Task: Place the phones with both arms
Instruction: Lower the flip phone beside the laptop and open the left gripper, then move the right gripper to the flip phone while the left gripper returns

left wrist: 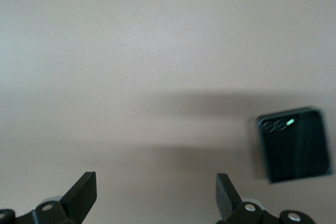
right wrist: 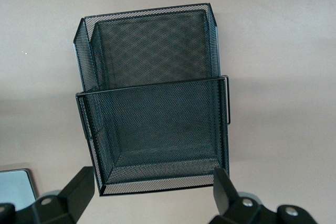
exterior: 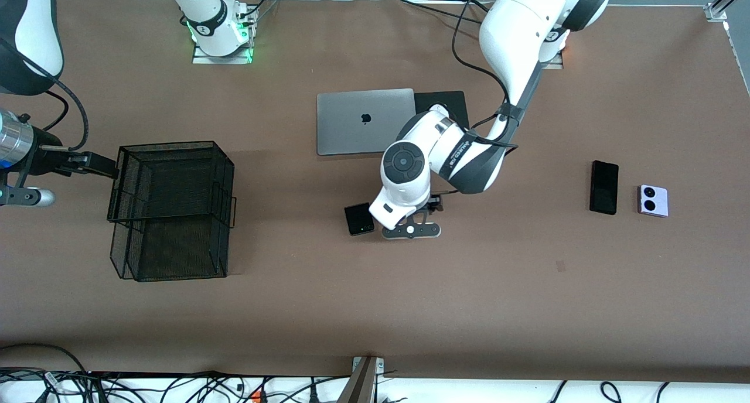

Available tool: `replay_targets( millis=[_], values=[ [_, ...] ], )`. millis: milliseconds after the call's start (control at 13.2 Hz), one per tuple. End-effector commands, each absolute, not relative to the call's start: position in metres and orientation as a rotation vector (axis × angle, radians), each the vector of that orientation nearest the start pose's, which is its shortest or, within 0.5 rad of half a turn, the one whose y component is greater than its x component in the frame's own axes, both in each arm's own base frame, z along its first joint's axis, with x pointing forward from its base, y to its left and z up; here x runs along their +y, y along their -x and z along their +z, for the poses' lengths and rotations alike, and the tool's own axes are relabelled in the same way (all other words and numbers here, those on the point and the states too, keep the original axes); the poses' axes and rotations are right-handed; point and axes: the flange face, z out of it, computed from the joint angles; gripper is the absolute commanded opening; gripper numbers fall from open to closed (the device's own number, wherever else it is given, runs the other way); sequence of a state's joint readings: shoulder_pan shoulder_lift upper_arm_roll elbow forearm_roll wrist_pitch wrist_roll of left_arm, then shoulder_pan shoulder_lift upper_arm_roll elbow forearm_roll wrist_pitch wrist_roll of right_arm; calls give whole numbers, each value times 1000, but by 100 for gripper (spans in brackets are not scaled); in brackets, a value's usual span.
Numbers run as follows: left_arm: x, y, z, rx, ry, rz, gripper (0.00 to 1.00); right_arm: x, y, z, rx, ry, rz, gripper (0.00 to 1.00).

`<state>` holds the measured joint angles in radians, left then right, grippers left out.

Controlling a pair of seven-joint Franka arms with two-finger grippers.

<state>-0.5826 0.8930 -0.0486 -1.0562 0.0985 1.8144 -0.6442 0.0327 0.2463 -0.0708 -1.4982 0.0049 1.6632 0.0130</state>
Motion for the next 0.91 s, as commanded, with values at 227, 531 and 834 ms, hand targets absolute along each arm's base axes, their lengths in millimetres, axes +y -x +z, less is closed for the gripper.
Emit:
replay_targets(
  millis=[227, 531, 834],
  values=[
    [-303, -629, 342, 363, 2943, 280, 100, 13, -632, 518, 33, 3084, 147, 100],
    [-208, -638, 360, 538, 2880, 321, 100, 107, -648, 488, -14, 3079, 91, 100],
    [-140, -640, 361, 659, 2820, 349, 100, 212, -682, 440, -129, 3061, -87, 100]
  ],
)
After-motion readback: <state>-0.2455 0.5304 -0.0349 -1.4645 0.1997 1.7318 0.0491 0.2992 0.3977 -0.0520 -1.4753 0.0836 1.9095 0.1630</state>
